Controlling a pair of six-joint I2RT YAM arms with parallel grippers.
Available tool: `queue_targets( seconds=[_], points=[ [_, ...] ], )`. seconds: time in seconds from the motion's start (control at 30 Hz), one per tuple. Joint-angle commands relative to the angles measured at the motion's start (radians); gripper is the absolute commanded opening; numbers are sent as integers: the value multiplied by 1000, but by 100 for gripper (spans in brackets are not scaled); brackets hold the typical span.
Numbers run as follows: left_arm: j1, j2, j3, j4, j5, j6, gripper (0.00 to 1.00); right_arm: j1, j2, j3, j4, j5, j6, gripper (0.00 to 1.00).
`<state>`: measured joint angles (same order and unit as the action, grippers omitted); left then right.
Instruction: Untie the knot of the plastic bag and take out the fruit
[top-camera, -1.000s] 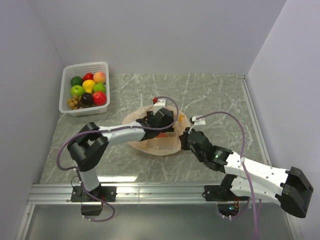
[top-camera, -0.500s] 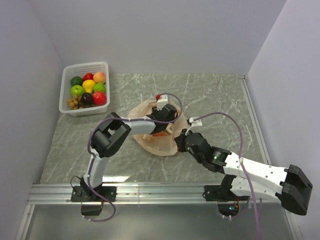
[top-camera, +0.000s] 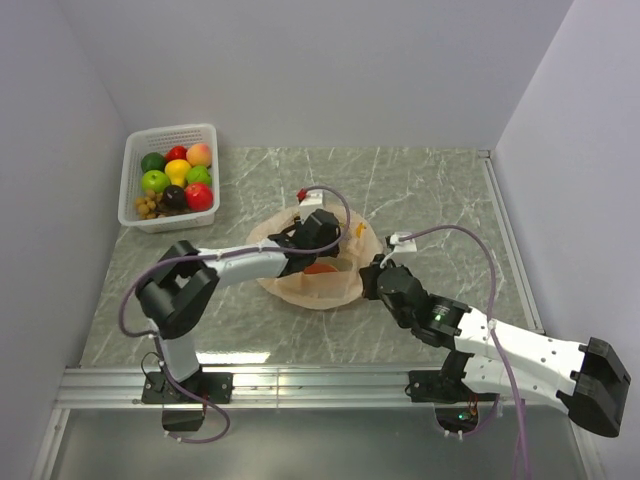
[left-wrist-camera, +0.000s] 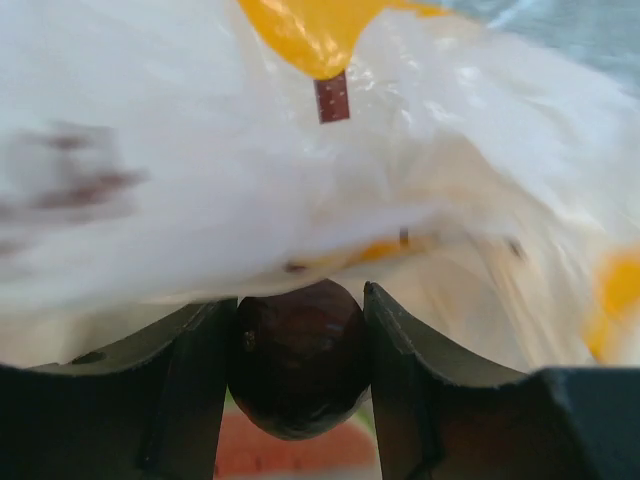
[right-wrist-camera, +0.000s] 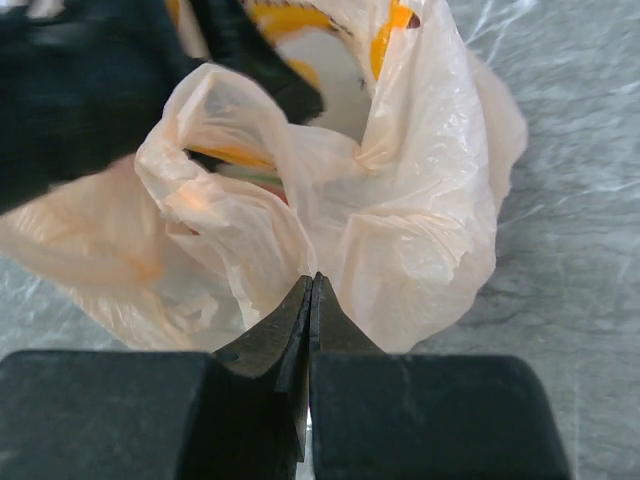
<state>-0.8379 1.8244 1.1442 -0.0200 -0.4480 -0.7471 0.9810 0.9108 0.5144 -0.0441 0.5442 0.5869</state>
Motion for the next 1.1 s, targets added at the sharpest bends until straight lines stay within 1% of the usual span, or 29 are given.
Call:
queue_targets(
  seconds=[0.0, 0.1, 0.13, 0.17, 0.3, 0.33, 0.43, 0.47, 0.53, 0.57, 0.63, 0.67, 0.7, 0.73, 0.77, 0.83, 0.87, 0.93, 0.97, 1.03, 1.07],
  points=[
    [-12, -126, -44, -58, 77, -6, 2, -21, -23, 4, -20, 82, 5, 0],
    [-13, -215, -93, -101, 130, 9, 2, -34, -13, 29, -48, 100, -2, 0],
    [-13, -240, -109, -109, 172, 15, 1, -39, -7, 38, -53, 105, -4, 0],
    [-13, -293, -132, -116, 190, 18, 1, -47, -1, 44, -54, 106, -9, 0],
    [-4, -424, -146, -185, 288, 51, 0, -56, 29, 55, -56, 105, -10, 0],
    [8, -445, -124, -205, 342, 61, 1, -57, 33, 53, -54, 102, -13, 0],
    [110, -526, -94, -242, 416, 64, 1, -58, 42, 44, -42, 80, -16, 0],
    [191, -563, -71, -247, 439, 64, 1, -58, 40, 41, -36, 74, -25, 0],
    [271, -582, -48, -268, 396, 90, 1, -58, 37, 32, -25, 60, -32, 0],
    [374, -580, -13, -288, 375, 101, 1, -56, 37, 32, -26, 59, -35, 0],
    [480, -559, 17, -299, 364, 111, 1, -56, 45, 41, -30, 46, -45, 0],
    [591, -524, 38, -290, 376, 109, 0, -56, 48, 44, -33, 43, -58, 0],
    [644, -502, 52, -288, 403, 97, 1, -56, 57, 53, -31, 39, -64, 0],
    [692, -476, 66, -285, 408, 75, 1, -57, 59, 56, -34, 34, -68, 0],
    [764, -423, 93, -275, 396, 69, 1, -56, 60, 59, -37, 31, -73, 0],
    [827, -355, 127, -267, 378, 49, 1, -54, 53, 59, -37, 23, -71, 0],
    [880, -282, 167, -262, 373, 45, 2, -51, 48, 56, -34, 14, -70, 0],
    [916, -205, 215, -261, 350, 49, 7, -50, 33, 52, -37, 8, -71, 0],
    [931, -132, 271, -271, 344, 54, 19, -48, 28, 52, -43, 10, -67, 0],
    [957, -71, 324, -307, 333, 69, 32, -50, 19, 47, -49, 8, -68, 0],
    [968, -38, 351, -310, 322, 71, 51, -48, 16, 44, -48, 10, -70, 0]
  ],
)
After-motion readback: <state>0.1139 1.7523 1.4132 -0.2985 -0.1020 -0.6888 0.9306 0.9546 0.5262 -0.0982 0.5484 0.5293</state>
